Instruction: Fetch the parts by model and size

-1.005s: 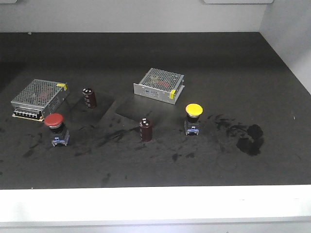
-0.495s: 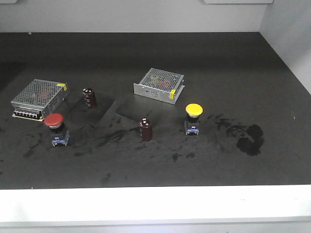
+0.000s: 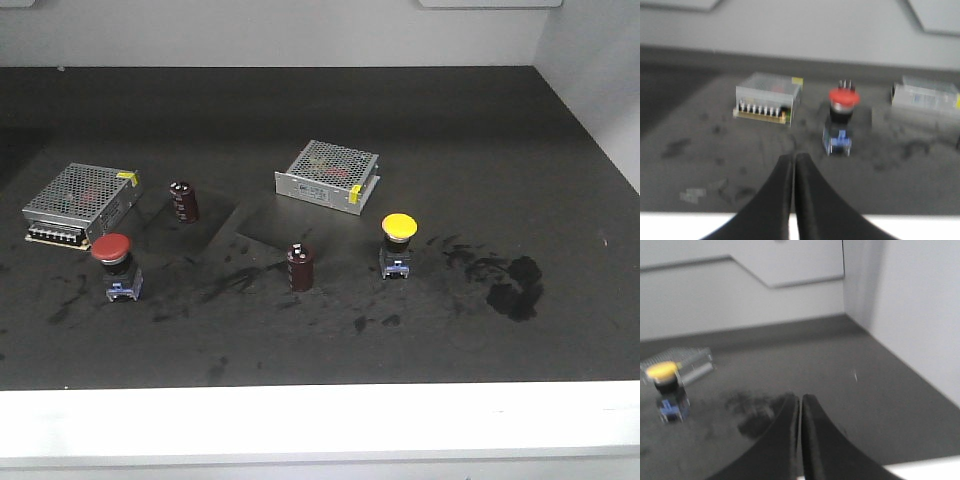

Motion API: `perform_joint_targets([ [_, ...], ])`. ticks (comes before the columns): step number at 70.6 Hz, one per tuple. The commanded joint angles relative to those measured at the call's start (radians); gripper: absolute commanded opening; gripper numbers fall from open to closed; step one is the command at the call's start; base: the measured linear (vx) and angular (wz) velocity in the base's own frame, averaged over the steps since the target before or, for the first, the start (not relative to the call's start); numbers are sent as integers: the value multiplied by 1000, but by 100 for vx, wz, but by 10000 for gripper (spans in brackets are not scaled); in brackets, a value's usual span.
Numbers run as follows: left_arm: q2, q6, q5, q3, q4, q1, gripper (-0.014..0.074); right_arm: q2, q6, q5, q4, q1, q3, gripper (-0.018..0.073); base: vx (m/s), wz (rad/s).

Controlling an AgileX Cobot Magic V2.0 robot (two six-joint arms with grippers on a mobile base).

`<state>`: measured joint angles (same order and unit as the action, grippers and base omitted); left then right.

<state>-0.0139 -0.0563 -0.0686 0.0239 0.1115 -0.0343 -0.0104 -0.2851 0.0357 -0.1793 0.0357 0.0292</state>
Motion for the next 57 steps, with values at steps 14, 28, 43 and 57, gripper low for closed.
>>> perform_joint_targets([
  [14,-4,19,380,-94,10,-1,-6,-17,-2,-275,-7,1,-93,-5,0,0],
  [28,42,17,192,-375,-21,-1,-6,36,-2,-132,-12,1,-351,-5,0,0],
  [43,276,17,82,-697,-122,-1,-6,245,-2,-82,-11,1,-641,-5,0,0],
  [57,543,17,84,-884,-138,-1,-6,486,-2,-67,-11,1,-844,-5,0,0],
])
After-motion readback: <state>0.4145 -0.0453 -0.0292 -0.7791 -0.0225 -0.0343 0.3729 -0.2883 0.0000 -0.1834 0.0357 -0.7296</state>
